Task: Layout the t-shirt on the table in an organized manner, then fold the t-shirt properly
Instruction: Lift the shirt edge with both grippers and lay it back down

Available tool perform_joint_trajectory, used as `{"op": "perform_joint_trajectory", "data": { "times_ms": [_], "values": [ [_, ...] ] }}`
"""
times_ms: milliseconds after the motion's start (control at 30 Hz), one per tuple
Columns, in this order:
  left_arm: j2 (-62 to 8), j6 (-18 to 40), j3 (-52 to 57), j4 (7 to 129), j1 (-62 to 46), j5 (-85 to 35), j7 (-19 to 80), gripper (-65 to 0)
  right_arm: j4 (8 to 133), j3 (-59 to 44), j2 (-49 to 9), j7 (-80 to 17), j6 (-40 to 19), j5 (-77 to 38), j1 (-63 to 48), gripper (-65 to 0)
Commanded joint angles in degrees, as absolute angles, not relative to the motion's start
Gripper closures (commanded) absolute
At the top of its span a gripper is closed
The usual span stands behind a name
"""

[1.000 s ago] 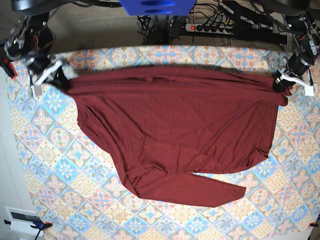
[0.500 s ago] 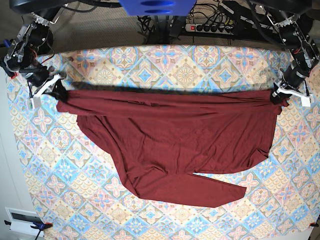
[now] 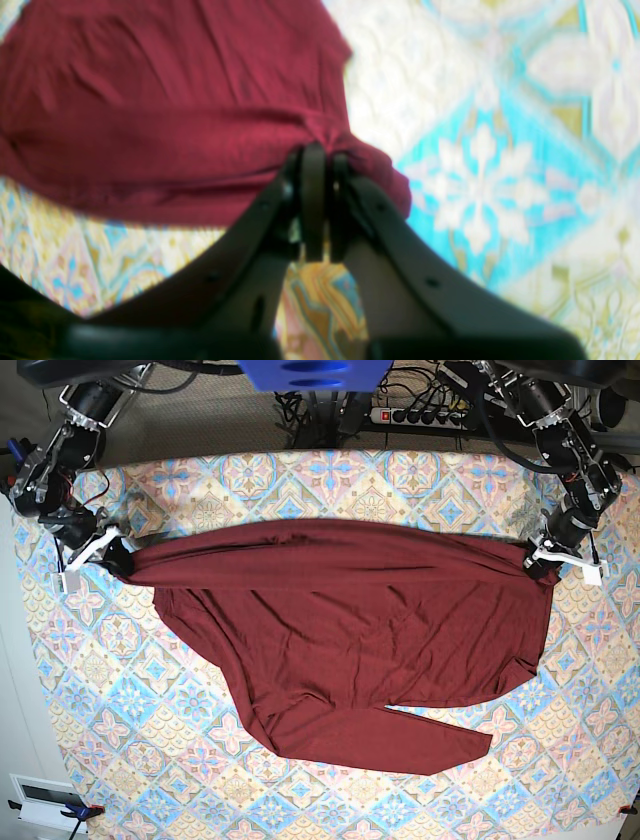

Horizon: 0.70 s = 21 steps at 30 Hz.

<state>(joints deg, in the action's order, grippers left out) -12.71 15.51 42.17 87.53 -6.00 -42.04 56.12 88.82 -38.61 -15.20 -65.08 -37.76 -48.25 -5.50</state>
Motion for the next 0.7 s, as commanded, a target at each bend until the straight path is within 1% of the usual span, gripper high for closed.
{"op": "perform_joint_trajectory", "data": {
  "times_ms": [0,133,200,400,600,667],
  "values": [
    [-13.8,15.7,42.5,88.6,-5.4,-42.9,55.1,0.0,89.7,-39.1,-16.4,-64.1,-38.1,-49.5,-5.3,0.0],
    [-14.1,16.0,42.4,88.9,-6.5,-43.4,55.3,0.0,90.2,-39.7,-16.4,-65.6,-38.1,-49.7,-6.5,0.0],
    [-15.0,16.0,42.3,90.2,-8.5,-45.9,55.3,0.0,90.3,-41.3,-16.4,-66.8,-38.2,-51.3,-8.3,0.0],
    [-19.4,16.0,42.3,97.2,-17.9,-53.1,55.3,0.0,90.9,-42.2,-16.4,-66.9,-38.2,-57.5,-16.3,0.0],
    [-23.0,16.0,42.7,100.6,-25.7,-58.3,55.3,0.0,100.2,-42.2,-16.4,-67.1,-38.2,-57.8,-22.1,0.0],
    [-23.5,16.0,42.7,100.8,-27.3,-59.1,55.3,0.0,102.2,-42.1,-16.4,-68.5,-38.2,-57.8,-23.7,0.0]
  ]
}}
